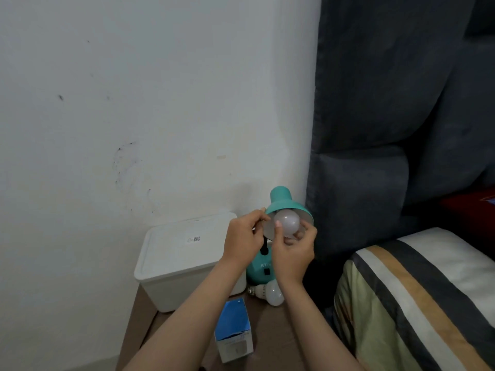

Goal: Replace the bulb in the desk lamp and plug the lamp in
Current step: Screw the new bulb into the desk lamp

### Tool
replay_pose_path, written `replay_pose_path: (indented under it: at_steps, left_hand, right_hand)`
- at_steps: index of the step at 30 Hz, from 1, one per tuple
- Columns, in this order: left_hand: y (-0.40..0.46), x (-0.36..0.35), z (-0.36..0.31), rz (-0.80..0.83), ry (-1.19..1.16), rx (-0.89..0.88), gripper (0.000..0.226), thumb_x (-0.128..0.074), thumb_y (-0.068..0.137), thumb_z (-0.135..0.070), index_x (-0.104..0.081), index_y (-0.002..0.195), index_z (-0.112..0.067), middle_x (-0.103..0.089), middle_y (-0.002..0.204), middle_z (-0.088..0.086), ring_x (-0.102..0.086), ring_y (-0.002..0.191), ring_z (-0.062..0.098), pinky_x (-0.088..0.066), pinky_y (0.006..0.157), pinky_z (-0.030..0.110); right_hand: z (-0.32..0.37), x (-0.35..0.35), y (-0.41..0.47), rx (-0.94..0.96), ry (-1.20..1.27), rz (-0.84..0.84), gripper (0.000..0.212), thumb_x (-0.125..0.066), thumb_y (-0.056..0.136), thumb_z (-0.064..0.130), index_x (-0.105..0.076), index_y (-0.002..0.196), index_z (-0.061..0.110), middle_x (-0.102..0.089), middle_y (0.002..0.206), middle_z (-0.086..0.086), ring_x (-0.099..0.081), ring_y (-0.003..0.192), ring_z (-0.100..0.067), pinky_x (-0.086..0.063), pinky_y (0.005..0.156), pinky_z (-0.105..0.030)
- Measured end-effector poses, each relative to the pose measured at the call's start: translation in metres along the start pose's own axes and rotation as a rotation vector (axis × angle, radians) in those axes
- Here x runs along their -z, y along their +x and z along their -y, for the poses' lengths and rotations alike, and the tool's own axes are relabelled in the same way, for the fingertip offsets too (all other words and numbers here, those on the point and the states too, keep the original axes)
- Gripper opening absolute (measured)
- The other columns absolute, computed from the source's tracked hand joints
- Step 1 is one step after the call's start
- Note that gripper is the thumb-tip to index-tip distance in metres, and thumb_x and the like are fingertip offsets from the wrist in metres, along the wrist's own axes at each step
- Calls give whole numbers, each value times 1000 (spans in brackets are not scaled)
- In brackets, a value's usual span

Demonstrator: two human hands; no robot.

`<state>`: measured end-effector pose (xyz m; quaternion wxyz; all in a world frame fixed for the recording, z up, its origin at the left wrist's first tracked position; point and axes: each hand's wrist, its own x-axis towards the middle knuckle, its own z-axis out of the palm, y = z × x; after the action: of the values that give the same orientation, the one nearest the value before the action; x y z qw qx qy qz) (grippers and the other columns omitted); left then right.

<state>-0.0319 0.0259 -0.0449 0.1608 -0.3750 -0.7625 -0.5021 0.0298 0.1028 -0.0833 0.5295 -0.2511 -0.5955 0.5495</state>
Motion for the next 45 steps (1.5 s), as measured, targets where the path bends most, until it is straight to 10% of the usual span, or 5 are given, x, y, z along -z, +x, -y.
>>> replay_pose_path:
  at_steps: [8, 19, 26, 45]
  left_hand:
    - [1, 0, 0, 0, 27, -8, 24, -56, 81, 4, -68, 88, -16, -73, 79, 7, -67, 65, 26, -55, 61, 40]
    - [-1, -4, 0, 1, 3, -7, 22, -58, 82, 3, -68, 88, -15, -74, 85, 11, -69, 74, 31, -57, 65, 42]
    - [-1, -2, 1, -4, 30, -2, 21, -59, 81, 3, -68, 87, -16, -73, 77, 8, -66, 61, 25, -54, 59, 40]
    - [-1, -1, 0, 1, 26, -4, 22, -57, 82, 3, -68, 88, -15, -74, 81, 7, -67, 64, 23, -54, 61, 38]
  right_hand:
    - [-1, -2, -3, 88, -38, 24, 52, -75, 82, 19, -50, 127, 12, -43, 122, -7, -60, 96, -19, -55, 75, -21]
    - [-1, 2, 4, -92, 40, -49, 34, -67, 88, 26, -46, 108, 9, -64, 99, -13, -63, 73, -6, -49, 57, -10]
    - [-1, -4, -1, 62, -52, 1, 58, -75, 80, 15, -45, 130, 12, -49, 125, -11, -57, 108, -19, -56, 84, -29]
    - [-2, 3, 6, -15, -1, 43, 50, -77, 79, 28, -44, 115, 18, -59, 112, -8, -65, 94, -16, -55, 69, -15]
